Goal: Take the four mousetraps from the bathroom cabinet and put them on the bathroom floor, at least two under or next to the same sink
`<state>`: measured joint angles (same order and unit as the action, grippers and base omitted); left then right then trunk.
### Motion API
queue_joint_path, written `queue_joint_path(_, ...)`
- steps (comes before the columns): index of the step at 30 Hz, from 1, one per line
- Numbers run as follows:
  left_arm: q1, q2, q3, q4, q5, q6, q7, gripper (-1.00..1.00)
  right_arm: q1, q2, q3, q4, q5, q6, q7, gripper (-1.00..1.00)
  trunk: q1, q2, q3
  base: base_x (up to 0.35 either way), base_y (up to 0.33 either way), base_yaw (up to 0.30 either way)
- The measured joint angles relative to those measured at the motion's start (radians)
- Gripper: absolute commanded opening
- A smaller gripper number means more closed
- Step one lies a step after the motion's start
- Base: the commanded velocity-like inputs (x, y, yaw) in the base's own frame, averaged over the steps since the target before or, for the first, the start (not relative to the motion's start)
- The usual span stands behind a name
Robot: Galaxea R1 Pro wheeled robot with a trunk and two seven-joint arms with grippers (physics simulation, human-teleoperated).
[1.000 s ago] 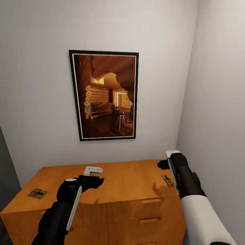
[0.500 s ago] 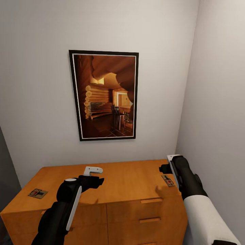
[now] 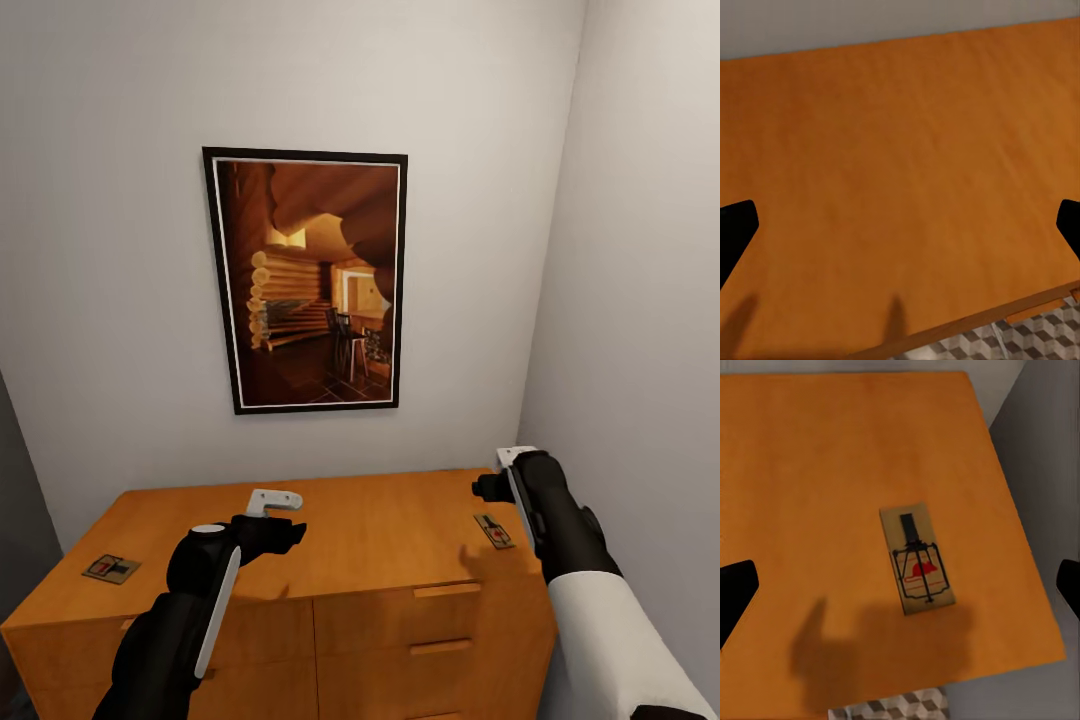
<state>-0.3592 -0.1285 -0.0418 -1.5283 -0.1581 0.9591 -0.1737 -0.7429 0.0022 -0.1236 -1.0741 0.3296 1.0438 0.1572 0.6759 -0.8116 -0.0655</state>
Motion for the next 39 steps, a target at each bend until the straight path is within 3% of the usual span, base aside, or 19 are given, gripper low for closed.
queue_joint_path(27,0.000,0.000,0.000,0.002,0.001,0.000,0.000,1.00,0.000,0.010,0.005,-0.027,0.006,0.000,0.000,1.00,0.000,0.000,0.000,0.019,0.000,0.001)
queue_joint_path(39,0.000,0.000,0.001,0.001,0.000,0.000,0.001,1.00,0.000,0.011,0.005,-0.026,0.011,0.000,-0.001,1.00,0.000,0.000,0.001,0.000,0.000,0.147)
